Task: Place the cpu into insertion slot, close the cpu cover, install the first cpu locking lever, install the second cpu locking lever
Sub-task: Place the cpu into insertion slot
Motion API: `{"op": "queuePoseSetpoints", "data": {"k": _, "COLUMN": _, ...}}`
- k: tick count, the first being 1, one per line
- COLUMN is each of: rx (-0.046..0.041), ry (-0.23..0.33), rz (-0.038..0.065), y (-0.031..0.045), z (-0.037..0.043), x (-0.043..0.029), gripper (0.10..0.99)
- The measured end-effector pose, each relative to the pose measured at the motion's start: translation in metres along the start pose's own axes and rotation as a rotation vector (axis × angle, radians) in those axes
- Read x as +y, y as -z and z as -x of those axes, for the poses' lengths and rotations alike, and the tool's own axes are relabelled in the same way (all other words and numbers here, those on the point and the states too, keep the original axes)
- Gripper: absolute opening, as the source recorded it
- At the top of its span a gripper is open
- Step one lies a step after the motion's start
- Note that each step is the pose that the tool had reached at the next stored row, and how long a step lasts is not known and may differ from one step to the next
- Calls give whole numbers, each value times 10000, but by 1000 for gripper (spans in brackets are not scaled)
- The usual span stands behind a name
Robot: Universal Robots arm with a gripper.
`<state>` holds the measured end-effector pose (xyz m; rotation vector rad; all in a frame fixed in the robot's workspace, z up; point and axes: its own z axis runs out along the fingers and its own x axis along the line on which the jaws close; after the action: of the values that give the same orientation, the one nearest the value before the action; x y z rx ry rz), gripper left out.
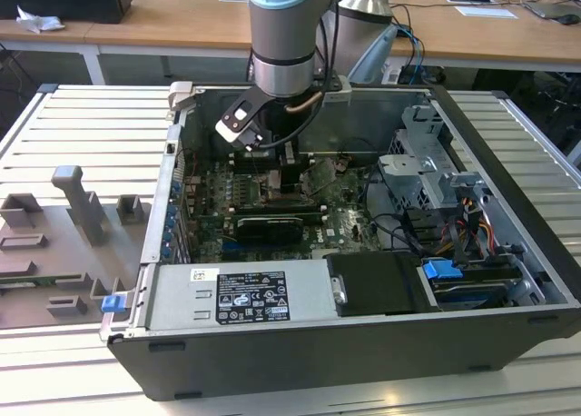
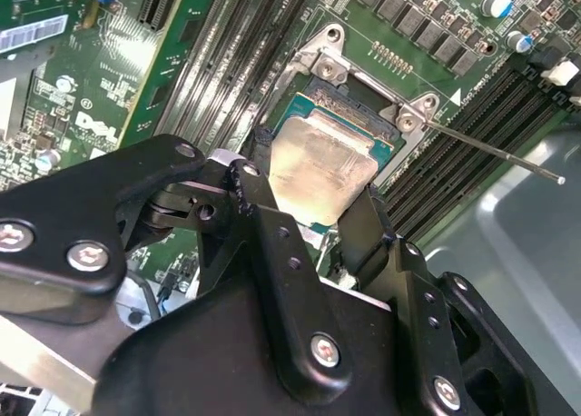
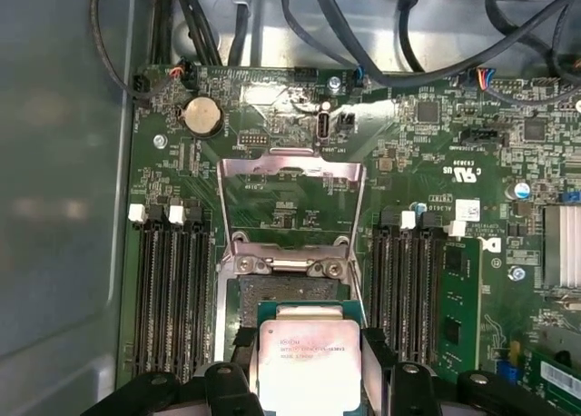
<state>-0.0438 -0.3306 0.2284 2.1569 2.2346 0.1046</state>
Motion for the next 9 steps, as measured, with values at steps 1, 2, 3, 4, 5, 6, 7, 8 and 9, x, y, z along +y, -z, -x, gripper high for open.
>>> {"op": "queuePoseSetpoints", "data": {"k": 1, "rx": 11, "ry": 1, "rz": 1, "y": -8, "z": -2, "x": -2, "gripper": 537}}
{"op": "queuePoseSetpoints", "data": {"k": 2, "rx": 17, "ry": 0, "rz": 1, "y": -14, "z": -4, "x": -3, "gripper": 537}}
{"op": "queuePoseSetpoints", "data": {"k": 3, "rx": 24, "ry": -1, "rz": 0, "y": -24, "z": -7, "x": -4, "gripper": 537}}
{"op": "queuePoseSetpoints", "data": {"k": 4, "rx": 32, "ry": -2, "rz": -2, "y": -37, "z": -11, "x": -5, "gripper": 537}}
{"op": "queuePoseSetpoints", "data": {"k": 5, "rx": 47, "ry": -3, "rz": -5, "y": -53, "z": -17, "x": -6, "gripper": 537}}
{"op": "queuePoseSetpoints", "data": {"k": 6, "rx": 56, "ry": -4, "rz": -6, "y": -66, "z": -21, "x": -7, "gripper": 537}}
{"op": "queuePoseSetpoints", "data": {"k": 7, "rx": 56, "ry": -3, "rz": -7, "y": -71, "z": -22, "x": -7, "gripper": 537}}
{"op": "queuePoseSetpoints", "data": {"k": 8, "rx": 56, "ry": -4, "rz": -9, "y": -80, "z": -24, "x": -8, "gripper": 537}}
{"op": "queuePoseSetpoints", "data": {"k": 9, "rx": 56, "ry": -8, "rz": -21, "y": -100, "z": -31, "x": -9, "gripper": 537}}
